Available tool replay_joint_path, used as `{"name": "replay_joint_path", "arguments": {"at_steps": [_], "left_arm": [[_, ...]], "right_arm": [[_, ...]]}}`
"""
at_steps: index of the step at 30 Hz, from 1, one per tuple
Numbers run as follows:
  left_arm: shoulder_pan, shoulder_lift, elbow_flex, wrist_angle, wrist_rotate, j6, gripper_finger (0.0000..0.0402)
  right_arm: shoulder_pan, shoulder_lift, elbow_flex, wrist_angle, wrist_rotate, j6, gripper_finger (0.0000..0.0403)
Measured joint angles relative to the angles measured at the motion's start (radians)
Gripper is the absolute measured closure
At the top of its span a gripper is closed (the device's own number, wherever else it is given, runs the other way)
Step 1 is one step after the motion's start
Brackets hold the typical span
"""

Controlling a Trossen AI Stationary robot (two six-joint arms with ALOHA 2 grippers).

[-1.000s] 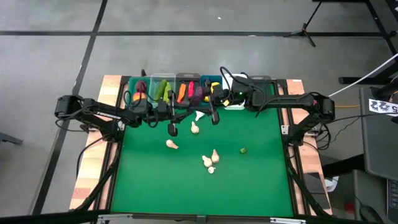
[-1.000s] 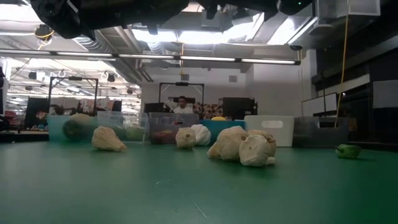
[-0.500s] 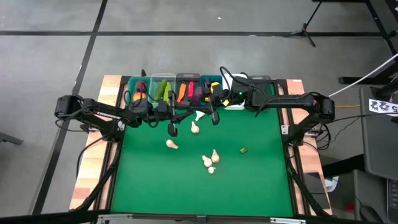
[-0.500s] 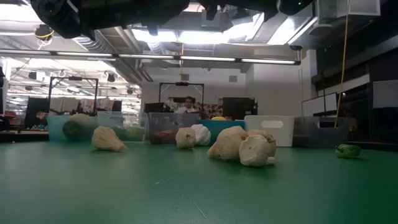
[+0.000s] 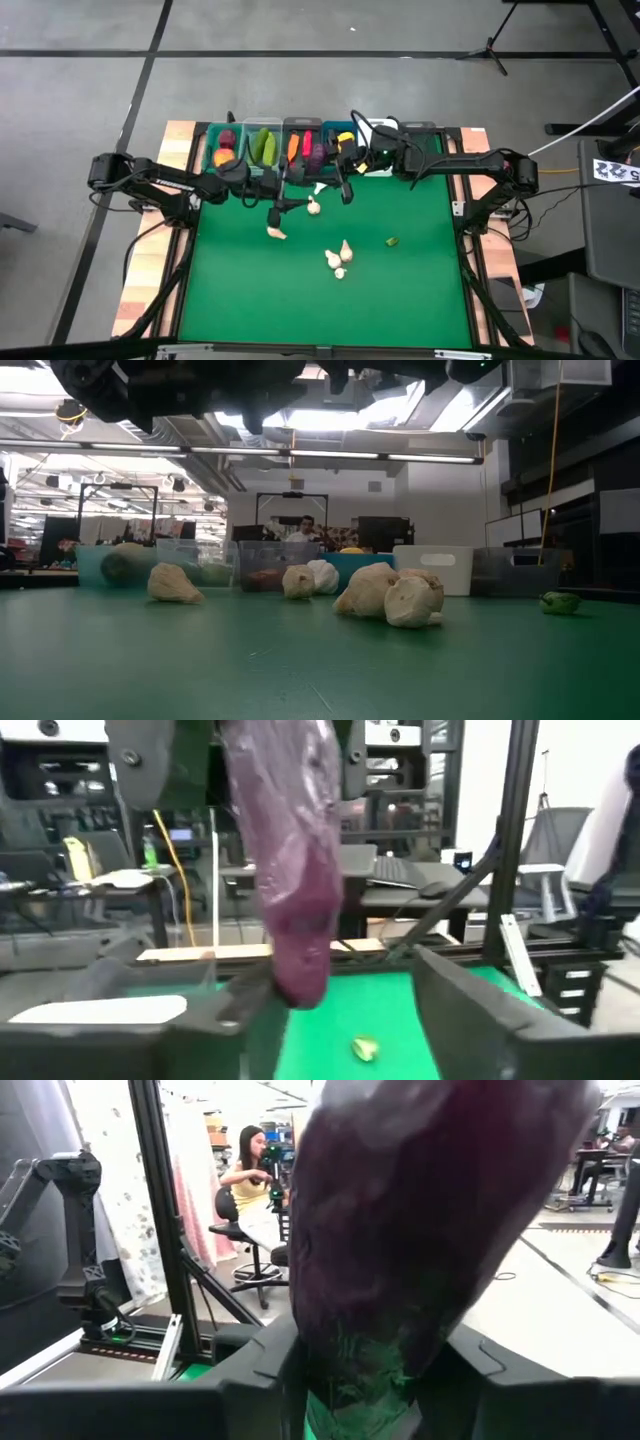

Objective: Sort produce into baskets
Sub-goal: Put the eggplant into the right black bin

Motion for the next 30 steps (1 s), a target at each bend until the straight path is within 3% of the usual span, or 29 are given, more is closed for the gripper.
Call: {"name": "replay_joint_path", "arguments": {"at_steps": [7,12,15,19,25,30], "left_arm": [[-0.003,-0.01,-0.001,-0.104,0.008,-0.024,0.0093],[0.0,-0.019,-0.002,-0.376,-0.15,-0.071,0.0076],[-0.001,-0.02,-0.002,-0.486,-0.162,-0.135,0.0078],[-0.001,-0.021,-0.002,-0.553,-0.169,-0.202,0.0081],[-0.001,-0.021,-0.002,-0.571,-0.208,-0.252,0.0081],[0.0,-0.021,-0.002,-0.568,-0.213,-0.288,0.0081]], "right_arm": [[-0.003,-0.002,0.001,-0.005,0.018,-0.007,0.0269],[-0.026,-0.043,0.001,-0.128,0.014,-0.011,0.0264],[-0.063,-0.111,0.002,-0.29,0.028,-0.047,0.0265],[-0.134,-0.238,0.002,-0.577,0.139,-0.109,0.0264],[-0.286,-0.441,0.002,-0.89,0.392,-0.133,0.0263],[-0.44,-0.524,0.002,-1.03,0.55,0.003,0.0263]]}}
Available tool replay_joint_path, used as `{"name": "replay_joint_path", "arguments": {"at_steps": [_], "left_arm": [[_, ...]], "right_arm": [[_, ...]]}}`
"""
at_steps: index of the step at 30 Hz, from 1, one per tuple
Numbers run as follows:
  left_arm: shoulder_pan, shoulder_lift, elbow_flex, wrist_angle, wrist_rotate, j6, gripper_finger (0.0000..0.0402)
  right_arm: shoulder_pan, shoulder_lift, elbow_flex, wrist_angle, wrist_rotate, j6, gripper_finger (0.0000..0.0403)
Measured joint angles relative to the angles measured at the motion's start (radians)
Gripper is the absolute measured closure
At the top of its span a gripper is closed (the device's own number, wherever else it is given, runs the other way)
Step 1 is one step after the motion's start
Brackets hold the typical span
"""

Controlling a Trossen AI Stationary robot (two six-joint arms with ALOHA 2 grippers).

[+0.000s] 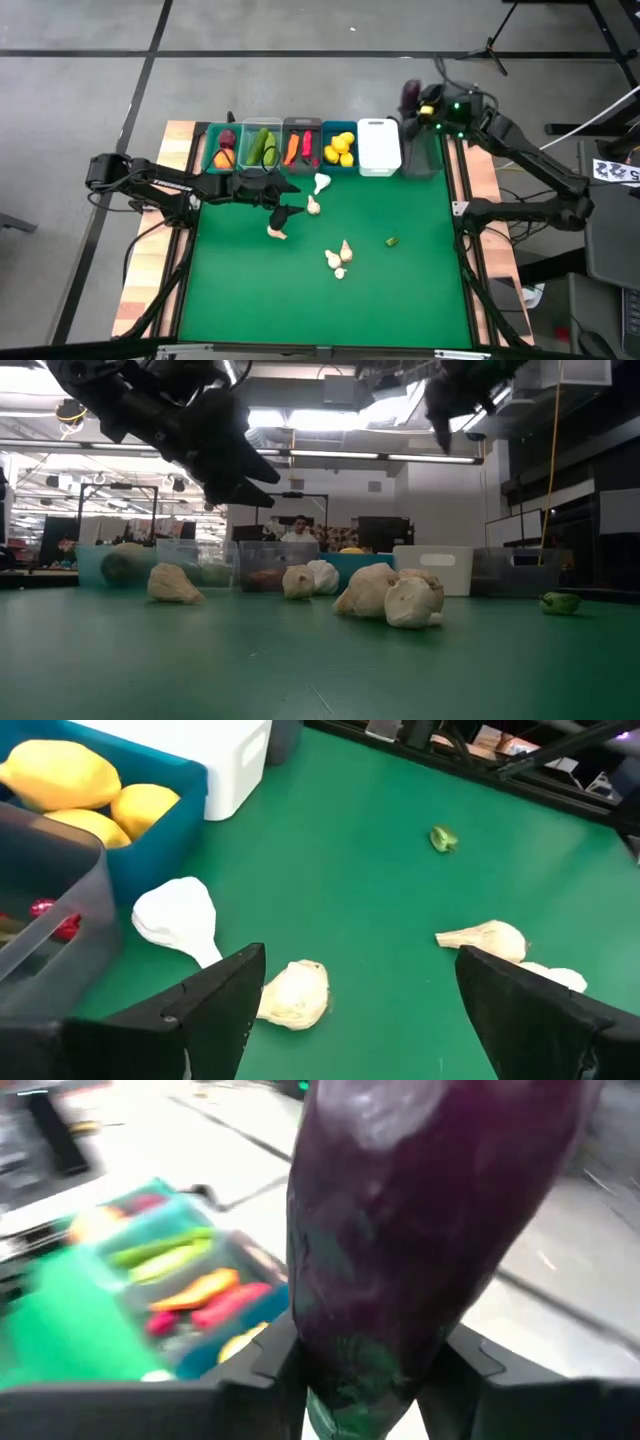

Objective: Sort produce into baskets
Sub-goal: Put the eggplant into the right black bin

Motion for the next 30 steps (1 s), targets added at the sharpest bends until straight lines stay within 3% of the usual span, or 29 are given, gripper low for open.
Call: {"name": "replay_joint_path", "arguments": {"at_steps": [4,12,22,30], "left_arm": [[0.0,0.0,0.0,0.0,0.0,-0.042,0.0081],[0.0,0.0,0.0,-0.001,0.0,-0.101,0.0081],[0.0,0.0,0.0,-0.001,0.0,-0.102,0.0081],[0.0,0.0,0.0,-0.001,0.0,-0.102,0.008]], "right_arm": [[-0.154,0.018,-0.005,-0.073,-0.006,0.118,0.0263],[-0.41,0.156,-0.068,-0.115,-0.164,0.235,0.0262],[-0.461,0.304,-0.188,-0.143,-0.154,0.223,0.0262],[-0.46,0.321,-0.281,-0.137,-0.149,0.222,0.0262]]}}
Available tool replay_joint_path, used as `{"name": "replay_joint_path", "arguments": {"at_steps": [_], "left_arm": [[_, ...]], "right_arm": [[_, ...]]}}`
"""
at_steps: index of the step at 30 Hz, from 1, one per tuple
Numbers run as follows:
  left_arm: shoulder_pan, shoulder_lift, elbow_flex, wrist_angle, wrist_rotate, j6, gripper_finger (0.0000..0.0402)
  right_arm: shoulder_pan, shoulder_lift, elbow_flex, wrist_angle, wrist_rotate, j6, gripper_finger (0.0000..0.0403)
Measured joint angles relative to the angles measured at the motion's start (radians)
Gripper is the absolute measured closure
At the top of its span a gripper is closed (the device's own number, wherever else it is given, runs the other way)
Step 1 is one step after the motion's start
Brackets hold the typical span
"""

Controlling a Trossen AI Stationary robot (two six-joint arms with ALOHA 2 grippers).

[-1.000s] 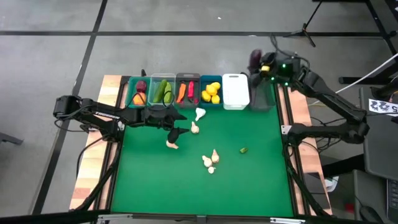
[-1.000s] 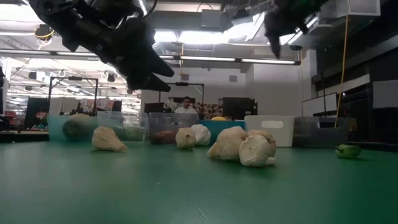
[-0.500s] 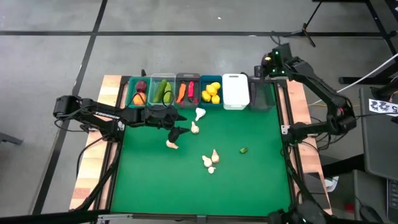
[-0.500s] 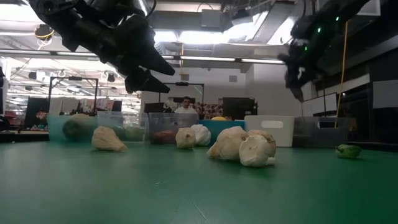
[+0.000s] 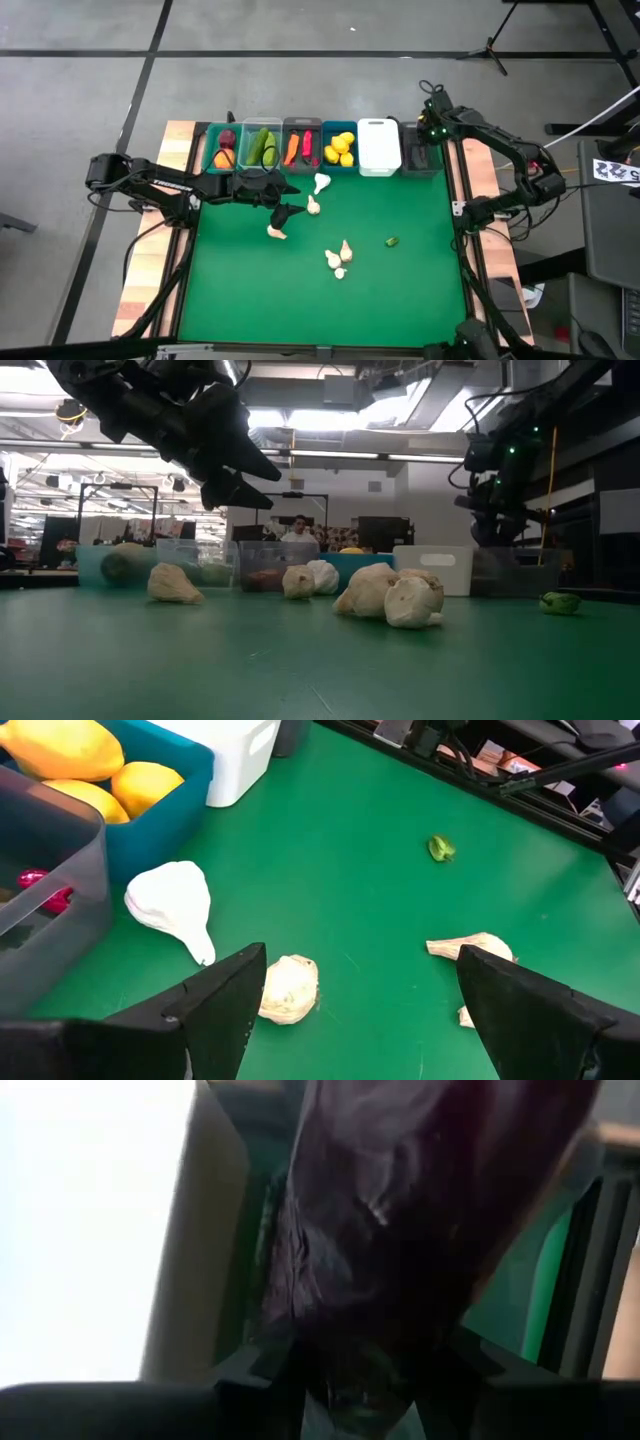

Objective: Sort produce into baskets
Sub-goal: Put the eggplant into the right black bin

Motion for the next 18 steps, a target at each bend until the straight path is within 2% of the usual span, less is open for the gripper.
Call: {"name": "replay_joint_path", "arguments": {"at_steps": [18], "left_arm": [[0.0,0.0,0.0,0.001,-0.001,-0.015,0.008]], "right_arm": [[0.001,0.11,-0.025,0.039,0.025,-0.016,0.0262]]}}
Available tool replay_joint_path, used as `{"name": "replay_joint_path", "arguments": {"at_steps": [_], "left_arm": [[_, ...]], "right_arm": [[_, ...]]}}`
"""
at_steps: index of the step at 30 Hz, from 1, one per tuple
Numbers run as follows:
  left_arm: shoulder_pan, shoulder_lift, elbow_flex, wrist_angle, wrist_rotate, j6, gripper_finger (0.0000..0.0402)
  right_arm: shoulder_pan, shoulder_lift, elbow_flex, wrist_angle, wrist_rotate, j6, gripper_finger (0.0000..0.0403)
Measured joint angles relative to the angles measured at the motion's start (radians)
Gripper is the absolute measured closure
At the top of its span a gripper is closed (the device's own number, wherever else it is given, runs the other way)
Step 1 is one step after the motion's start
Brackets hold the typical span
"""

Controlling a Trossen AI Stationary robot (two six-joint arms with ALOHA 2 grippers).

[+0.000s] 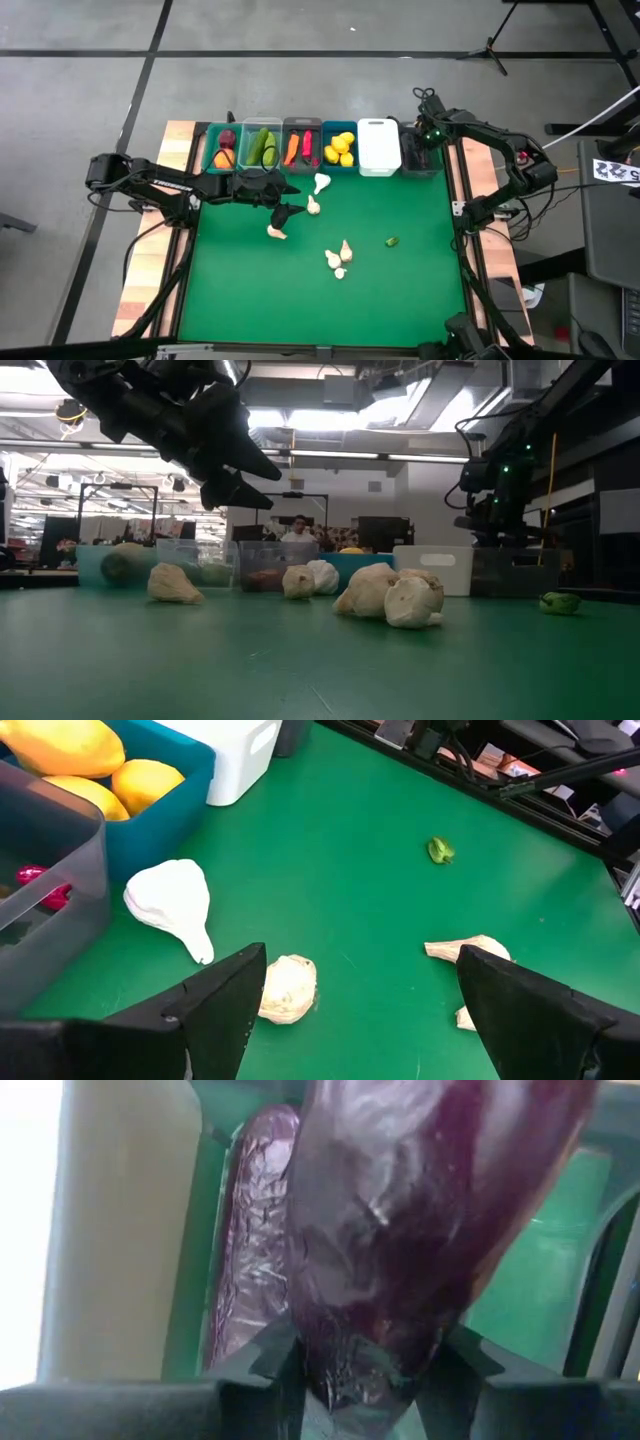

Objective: Sort produce into baskets
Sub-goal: Put the eggplant into the right black bin, then put the green chili pepper into the left black bin

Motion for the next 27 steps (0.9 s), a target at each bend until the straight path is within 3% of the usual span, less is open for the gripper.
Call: {"name": "replay_joint_path", "arguments": {"at_steps": [4,15,20,27], "left_arm": [[0.0,0.0,0.0,0.0,0.0,0.001,0.008],[0.0,0.0,0.0,0.0,0.0,0.002,0.008],[0.0,0.0,0.0,0.0,0.0,0.001,0.008],[0.0,0.0,0.0,0.0,-0.001,0.001,0.008]], "right_arm": [[0.0,0.0,0.0,-0.006,-0.014,-0.026,0.0243],[0.0,0.0,0.0,-0.011,-0.099,-0.033,0.0123],[0.0,-0.019,0.002,-0.026,-0.107,-0.052,0.0112],[0.0,-0.143,0.073,-0.105,-0.107,-0.13,0.0121]]}}
